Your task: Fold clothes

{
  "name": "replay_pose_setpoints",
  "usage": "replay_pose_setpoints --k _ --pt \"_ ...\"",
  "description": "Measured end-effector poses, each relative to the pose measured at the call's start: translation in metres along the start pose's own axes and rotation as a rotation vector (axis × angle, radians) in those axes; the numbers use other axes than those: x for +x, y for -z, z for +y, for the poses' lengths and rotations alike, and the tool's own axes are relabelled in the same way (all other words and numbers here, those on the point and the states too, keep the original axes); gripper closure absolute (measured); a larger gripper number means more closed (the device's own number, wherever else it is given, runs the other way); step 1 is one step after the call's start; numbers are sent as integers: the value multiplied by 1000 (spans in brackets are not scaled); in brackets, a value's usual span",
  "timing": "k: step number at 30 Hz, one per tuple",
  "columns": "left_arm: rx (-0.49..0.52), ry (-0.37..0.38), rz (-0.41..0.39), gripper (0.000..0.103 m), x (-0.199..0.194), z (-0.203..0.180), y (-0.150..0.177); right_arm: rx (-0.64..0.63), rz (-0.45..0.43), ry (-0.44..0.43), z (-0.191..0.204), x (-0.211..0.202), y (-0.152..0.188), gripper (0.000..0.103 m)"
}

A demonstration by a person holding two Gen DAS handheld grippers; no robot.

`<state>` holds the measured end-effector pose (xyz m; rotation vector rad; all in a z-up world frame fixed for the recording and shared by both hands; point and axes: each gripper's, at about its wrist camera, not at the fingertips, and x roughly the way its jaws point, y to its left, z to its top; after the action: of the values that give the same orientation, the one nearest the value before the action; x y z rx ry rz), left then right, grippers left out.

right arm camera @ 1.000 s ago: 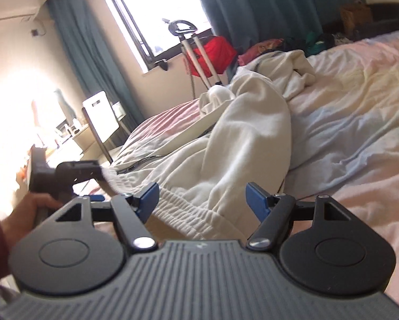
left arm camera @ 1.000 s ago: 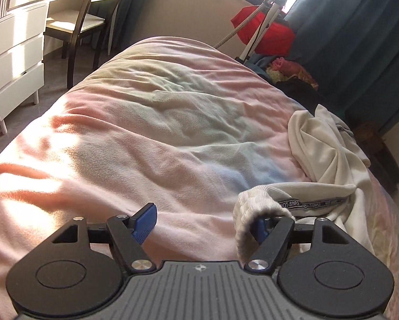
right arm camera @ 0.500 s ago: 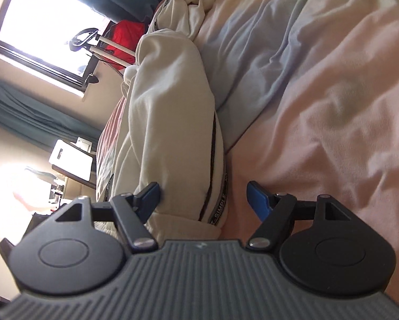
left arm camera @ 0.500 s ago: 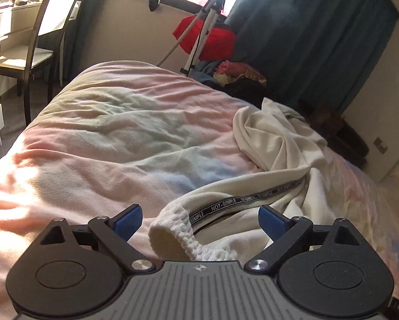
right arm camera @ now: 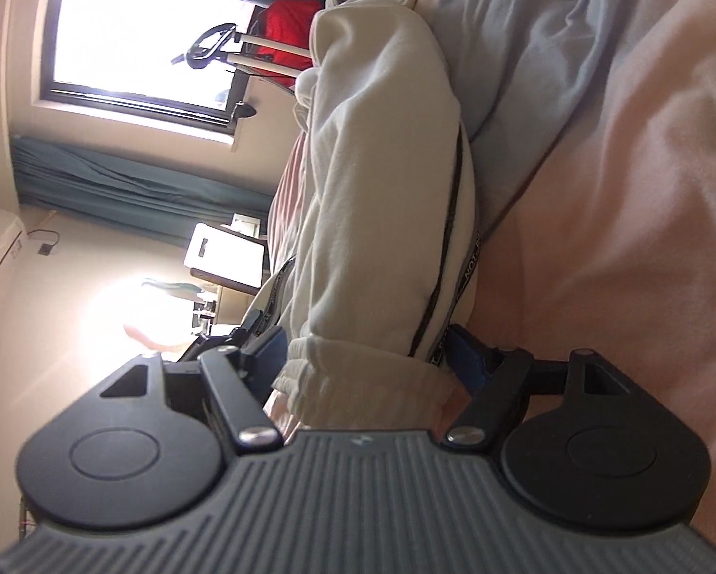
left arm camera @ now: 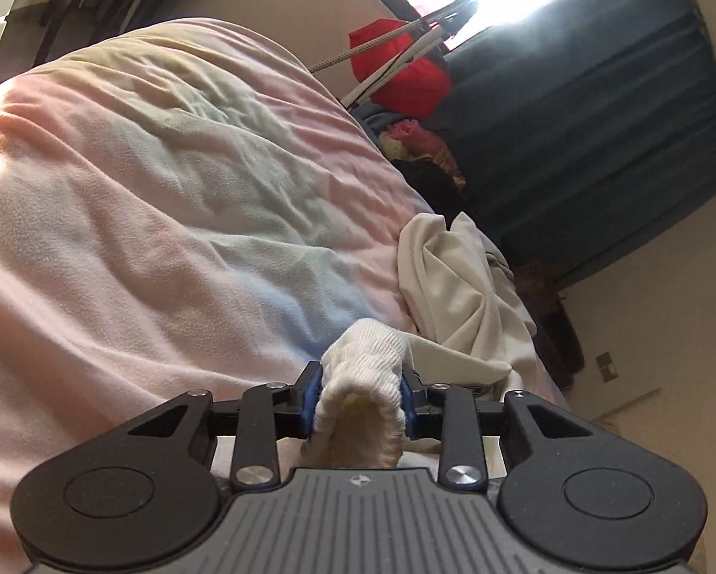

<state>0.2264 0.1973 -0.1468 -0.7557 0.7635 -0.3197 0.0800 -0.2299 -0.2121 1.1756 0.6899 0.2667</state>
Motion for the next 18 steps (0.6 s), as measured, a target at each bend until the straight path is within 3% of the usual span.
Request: replay_pose_setpoints --k 2,5,8,10,11,12,15,18 --pt "-6 -40 42 51 5 -2 3 -24 8 59 1 5 1 29" --pt "-11 -101 100 46 11 3 10 7 4 112 -9 9 1 37" --pt "15 -120 132 44 15 3 14 17 -20 107 -9 7 1 36" --pt "49 -130 127 53 14 0 16 -19 -18 121 -7 9 2 36" --pt "65 -147 113 71 13 -3 15 -44 -18 140 -5 12 3 40" --pt "81 -163 99 81 12 -5 14 -59 -18 160 -3 13 4 48" --pt "72 -160 53 83 8 -12 3 -94 -36 187 7 15 11 60" --pt "76 -165 -14 84 1 -24 -19 -117 -55 138 28 21 22 69"
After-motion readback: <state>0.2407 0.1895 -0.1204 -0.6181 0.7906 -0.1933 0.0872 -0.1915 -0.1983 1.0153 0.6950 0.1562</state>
